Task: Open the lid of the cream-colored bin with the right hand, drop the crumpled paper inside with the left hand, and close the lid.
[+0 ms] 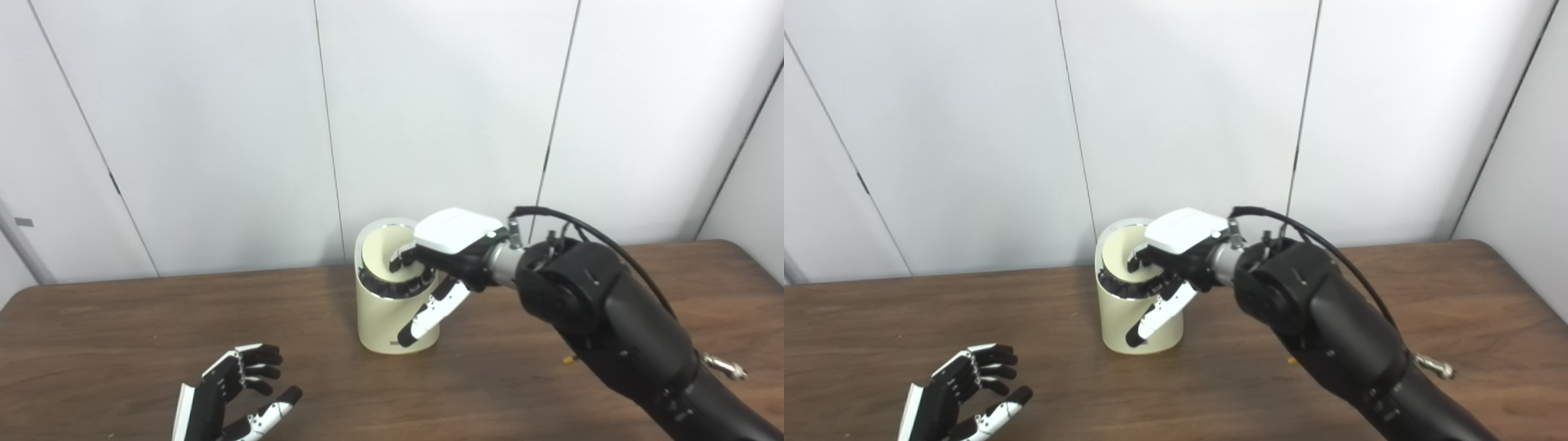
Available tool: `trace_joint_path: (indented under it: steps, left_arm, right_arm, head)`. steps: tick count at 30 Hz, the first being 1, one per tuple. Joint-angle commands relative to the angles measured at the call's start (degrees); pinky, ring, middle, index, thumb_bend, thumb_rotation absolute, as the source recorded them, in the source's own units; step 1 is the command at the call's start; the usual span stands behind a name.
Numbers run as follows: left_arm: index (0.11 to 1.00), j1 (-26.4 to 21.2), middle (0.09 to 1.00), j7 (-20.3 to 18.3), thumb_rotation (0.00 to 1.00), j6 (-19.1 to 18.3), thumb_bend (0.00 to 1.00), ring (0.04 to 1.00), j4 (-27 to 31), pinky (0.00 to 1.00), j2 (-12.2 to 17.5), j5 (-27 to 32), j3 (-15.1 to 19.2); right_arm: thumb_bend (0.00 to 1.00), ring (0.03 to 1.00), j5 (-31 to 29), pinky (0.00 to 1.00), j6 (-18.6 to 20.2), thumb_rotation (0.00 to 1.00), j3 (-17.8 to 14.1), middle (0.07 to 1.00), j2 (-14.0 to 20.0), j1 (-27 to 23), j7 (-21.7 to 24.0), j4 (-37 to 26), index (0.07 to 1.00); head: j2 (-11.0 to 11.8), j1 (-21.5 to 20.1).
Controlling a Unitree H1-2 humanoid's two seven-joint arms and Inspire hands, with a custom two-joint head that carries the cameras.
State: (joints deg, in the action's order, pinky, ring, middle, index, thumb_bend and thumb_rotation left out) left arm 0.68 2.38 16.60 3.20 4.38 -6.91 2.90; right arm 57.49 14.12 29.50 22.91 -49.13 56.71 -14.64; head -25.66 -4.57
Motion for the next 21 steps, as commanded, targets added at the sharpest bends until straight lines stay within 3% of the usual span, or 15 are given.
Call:
trace_joint_path:
  steps: [1,5,8,10,14,21]
  left_arm:
    - [0.627,-0.9,0.618,0.4,0.15,0.5,0.75,0.568,2.1,0.46,0.1,-0.8,-0.2]
    - [0.628,-1.0,0.62,0.6,0.14,0.5,0.75,0.571,2.1,0.46,0.0,-1.2,-0.2]
    - [0.627,-1.0,0.618,0.5,0.14,0.6,0.75,0.57,2.1,0.46,-0.1,-0.9,-0.1]
    - [0.626,-1.0,0.617,0.4,0.14,0.6,0.76,0.57,2.0,0.46,-0.2,-0.6,0.0]
    - [0.629,-1.0,0.619,0.3,0.15,0.7,0.76,0.574,1.9,0.47,0.0,-0.5,0.1]
    - [0.629,-1.2,0.622,0.0,0.13,1.1,0.75,0.575,1.3,0.47,0.4,0.2,0.2]
  right_arm:
    - [1.0,0.754,0.9,0.66,-0.1,0.86,1.3,0.757,-0.3,-0.8,3.9,2.1,0.757]
    - [1.0,0.603,4.4,0.46,0.5,0.89,3.8,0.638,-1.3,-1.7,7.6,4.5,0.721]
    - [0.99,0.574,5.8,0.45,0.3,0.88,4.6,0.597,-2.2,-1.7,8.3,6.3,0.628]
    - [0.99,0.576,6.5,0.44,0.2,0.87,4.8,0.608,-2.5,-1.4,8.4,7.2,0.682]
    - [0.98,0.442,7.5,0.32,-0.2,0.86,4.4,0.515,-2.8,-0.5,7.6,7.9,0.677]
    - [0.97,0.524,6.7,0.38,0.7,0.86,2.3,0.584,-2.9,-0.2,7.4,5.9,0.665]
  head:
    - [-0.1,-0.1]
    - [0.0,0.2]
    - [0.0,0.2]
    - [0.0,0.2]
    - [0.1,0.0]
    - [0.3,-0.2]
